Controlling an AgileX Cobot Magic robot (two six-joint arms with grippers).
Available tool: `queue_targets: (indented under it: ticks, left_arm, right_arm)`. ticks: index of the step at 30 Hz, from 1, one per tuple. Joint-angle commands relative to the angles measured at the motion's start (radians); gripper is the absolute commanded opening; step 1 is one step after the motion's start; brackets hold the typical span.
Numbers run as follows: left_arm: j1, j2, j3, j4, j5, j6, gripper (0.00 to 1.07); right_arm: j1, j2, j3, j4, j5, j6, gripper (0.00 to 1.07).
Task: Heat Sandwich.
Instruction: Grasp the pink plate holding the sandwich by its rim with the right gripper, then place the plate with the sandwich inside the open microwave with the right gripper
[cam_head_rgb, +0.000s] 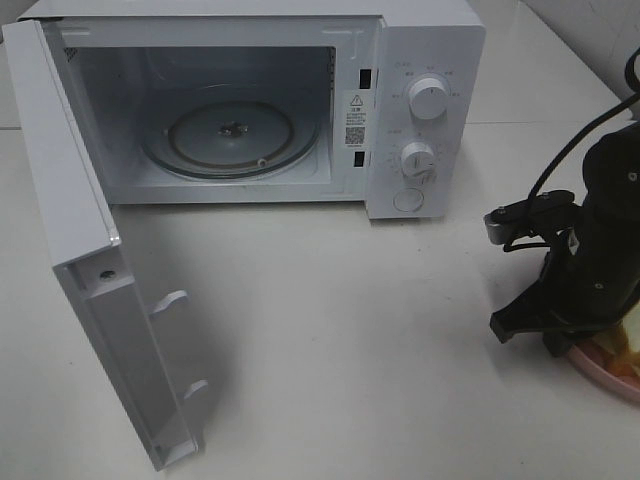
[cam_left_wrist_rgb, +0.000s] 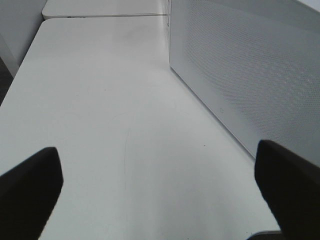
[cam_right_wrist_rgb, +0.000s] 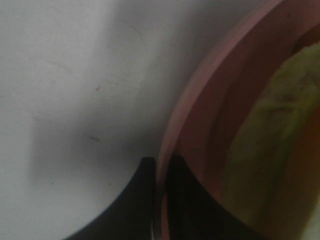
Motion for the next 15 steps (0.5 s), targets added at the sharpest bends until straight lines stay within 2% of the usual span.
queue_targets:
  ticks: [1, 15]
  left_arm:
    - [0.0, -0.019, -0.002, 0.001, -0.002, -0.004, 1.0]
    - [0.0, -0.019, -0.002, 0.001, -0.002, -0.004, 1.0]
  right_arm:
    - [-0.001, 0.005, 0.006, 0.015, 0.011, 0.01, 0.0]
    - [0.002, 0.003, 0.006, -0.036, 0.034, 0.03, 0.0]
